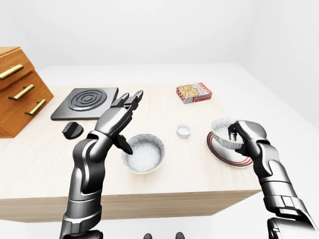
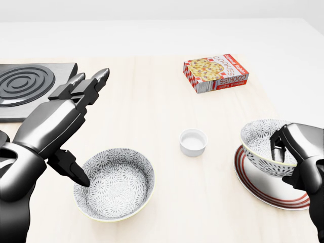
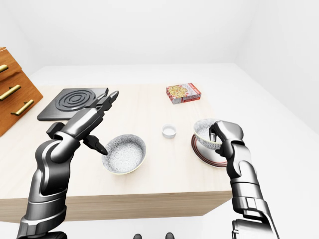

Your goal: Pick the akita bowl from table center and place it on the plate.

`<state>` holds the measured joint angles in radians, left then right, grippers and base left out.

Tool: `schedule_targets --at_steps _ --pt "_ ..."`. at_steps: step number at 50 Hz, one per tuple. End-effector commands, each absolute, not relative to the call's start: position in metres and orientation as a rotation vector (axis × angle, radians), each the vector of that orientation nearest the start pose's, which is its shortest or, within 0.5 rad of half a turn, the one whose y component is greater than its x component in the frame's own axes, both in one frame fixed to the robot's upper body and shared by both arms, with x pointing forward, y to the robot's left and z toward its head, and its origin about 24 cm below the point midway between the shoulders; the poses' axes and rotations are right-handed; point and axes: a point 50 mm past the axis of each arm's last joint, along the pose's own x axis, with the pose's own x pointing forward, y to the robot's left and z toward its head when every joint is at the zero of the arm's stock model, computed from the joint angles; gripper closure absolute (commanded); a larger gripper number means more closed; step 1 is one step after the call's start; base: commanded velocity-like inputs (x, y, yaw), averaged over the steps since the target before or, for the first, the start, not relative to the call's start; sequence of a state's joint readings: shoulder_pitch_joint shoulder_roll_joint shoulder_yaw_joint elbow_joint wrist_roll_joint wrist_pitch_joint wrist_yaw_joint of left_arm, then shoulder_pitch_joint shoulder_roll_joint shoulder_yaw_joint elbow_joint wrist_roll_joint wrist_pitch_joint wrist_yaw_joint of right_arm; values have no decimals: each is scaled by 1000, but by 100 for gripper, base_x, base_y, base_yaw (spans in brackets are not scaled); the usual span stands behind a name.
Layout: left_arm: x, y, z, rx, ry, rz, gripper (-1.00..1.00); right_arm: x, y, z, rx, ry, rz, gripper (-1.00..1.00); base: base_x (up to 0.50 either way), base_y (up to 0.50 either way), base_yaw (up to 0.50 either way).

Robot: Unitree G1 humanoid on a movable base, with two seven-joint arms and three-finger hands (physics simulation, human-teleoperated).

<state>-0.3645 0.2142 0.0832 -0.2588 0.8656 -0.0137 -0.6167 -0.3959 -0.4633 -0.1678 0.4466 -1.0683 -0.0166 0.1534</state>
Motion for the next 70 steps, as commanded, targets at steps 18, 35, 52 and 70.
schedule_targets --at_steps 18,35,52,70 --pt "293 155 175 1171 -262 -283 -100 307 -288 82 -1518 263 -75 -100 0 0 0" --pt "293 155 179 1172 -265 -282 -100 299 -283 91 -1520 251 -67 -100 0 0 0" --pt "303 166 186 1126 -256 -253 -100 252 -225 143 -1125 31 90 -100 0 0 0" --pt "275 161 188 952 -344 -201 -100 259 -169 176 -737 -388 99 -100 0 0 0"
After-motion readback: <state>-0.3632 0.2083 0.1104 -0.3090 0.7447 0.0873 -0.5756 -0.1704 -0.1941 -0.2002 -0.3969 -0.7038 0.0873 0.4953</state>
